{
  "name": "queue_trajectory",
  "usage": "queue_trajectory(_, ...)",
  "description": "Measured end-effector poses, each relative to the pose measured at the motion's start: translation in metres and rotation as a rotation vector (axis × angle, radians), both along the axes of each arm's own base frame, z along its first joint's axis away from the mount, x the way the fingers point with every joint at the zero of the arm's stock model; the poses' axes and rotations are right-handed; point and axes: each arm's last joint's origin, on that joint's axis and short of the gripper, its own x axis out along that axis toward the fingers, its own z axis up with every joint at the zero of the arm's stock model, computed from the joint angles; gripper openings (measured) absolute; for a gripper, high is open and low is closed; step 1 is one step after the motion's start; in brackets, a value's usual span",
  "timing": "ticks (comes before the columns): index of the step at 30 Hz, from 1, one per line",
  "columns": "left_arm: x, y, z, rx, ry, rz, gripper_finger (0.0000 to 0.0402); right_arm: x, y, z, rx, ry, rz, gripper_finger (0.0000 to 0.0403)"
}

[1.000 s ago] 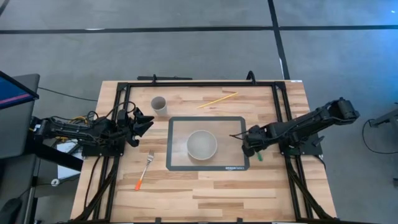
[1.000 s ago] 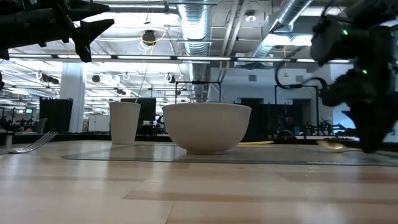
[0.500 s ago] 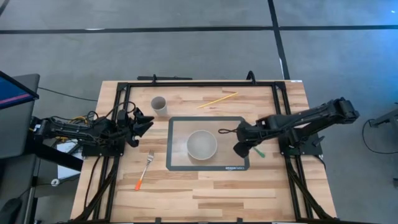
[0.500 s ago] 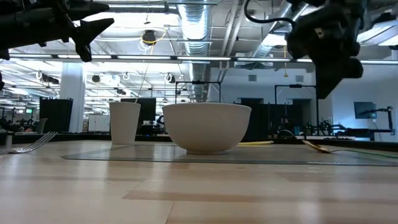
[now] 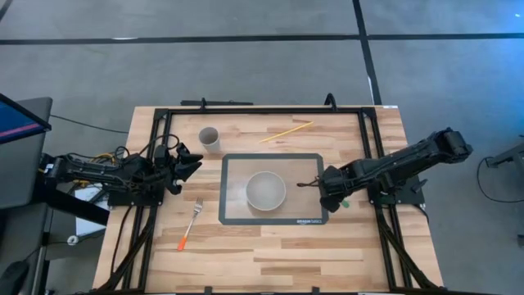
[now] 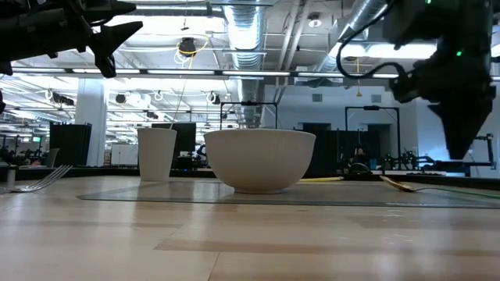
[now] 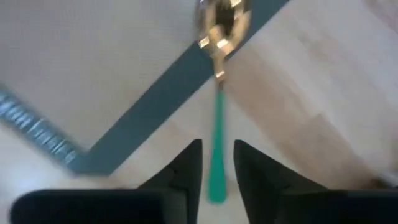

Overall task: Pick & Place Utensil
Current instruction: Put the green spoon into the white bowl

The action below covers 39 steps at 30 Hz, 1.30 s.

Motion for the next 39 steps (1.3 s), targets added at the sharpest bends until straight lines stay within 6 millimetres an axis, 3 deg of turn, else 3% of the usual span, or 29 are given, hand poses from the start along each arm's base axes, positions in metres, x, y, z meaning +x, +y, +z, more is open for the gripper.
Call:
queue_trajectory(10,0.0,0.0,0.0,-0.001,0.0,0.003,0.014,-0.011,-0.003,-0.029,-0.007,-0.014,-0.046,0.0146)
queue_trajectory(16,0.0,0.0,0.0,-0.001,0.0,0.003,0.014,-0.016,-0.005,-0.043,-0.001,-0.029,-0.053,0.0137)
queue_trajectory(28,0.0,0.0,0.0,-0.001,-0.001,0.004,0.014,-0.014,-0.005,-0.043,-0.002,-0.047,0.005,0.0118)
queue_trajectory(32,0.0,0.0,0.0,-0.001,0.0,0.004,0.014,-0.015,-0.005,-0.043,-0.002,-0.044,0.004,0.0096)
queue_trajectory(39,0.0,0.0,0.0,-0.002,0.0,0.004,0.014,-0.014,-0.004,-0.043,0.017,-0.045,0.008,0.0014)
